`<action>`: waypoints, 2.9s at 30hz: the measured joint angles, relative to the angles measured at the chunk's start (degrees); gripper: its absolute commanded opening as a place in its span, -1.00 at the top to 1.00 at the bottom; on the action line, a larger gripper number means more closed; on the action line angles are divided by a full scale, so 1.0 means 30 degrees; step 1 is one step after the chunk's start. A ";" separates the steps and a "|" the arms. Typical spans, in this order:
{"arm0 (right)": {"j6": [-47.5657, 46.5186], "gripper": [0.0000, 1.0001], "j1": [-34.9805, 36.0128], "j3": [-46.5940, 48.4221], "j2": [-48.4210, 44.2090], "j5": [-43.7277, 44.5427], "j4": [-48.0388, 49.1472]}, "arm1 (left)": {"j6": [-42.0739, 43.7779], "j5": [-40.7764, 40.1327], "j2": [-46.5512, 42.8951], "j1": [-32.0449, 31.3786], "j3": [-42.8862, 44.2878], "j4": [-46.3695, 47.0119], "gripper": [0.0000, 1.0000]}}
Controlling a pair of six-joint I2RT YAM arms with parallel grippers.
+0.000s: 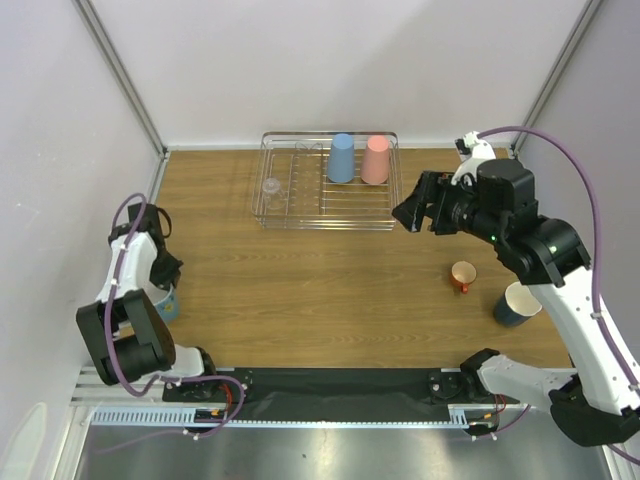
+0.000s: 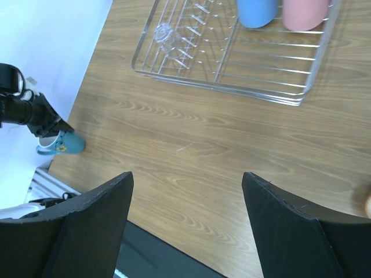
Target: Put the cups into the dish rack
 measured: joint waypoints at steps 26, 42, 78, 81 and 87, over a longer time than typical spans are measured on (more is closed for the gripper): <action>0.0393 -0.99 -0.0073 0.0029 0.6426 -1.4477 1.1256 | -1.7369 2.1194 -0.6863 -0.7752 0.1056 1.1336 0.99; 0.1049 -1.00 0.0066 0.0794 0.7446 -1.7719 1.4579 | -2.6505 2.4152 -0.6171 -0.9690 0.1115 2.3948 0.99; 0.1086 1.00 0.2164 0.2244 0.9617 -1.7762 1.5438 | -2.7365 2.2607 -0.6135 -1.1016 0.0466 2.6345 0.07; 0.1217 1.00 0.2149 0.2244 0.9755 -1.7770 1.5300 | -2.7511 2.2316 -0.6397 -1.1249 -0.0517 2.6746 -0.45; 0.1268 1.00 0.1464 0.2076 0.9741 -1.7813 1.4579 | -2.7620 2.2221 -0.6492 -1.1118 -0.1479 2.6797 -0.99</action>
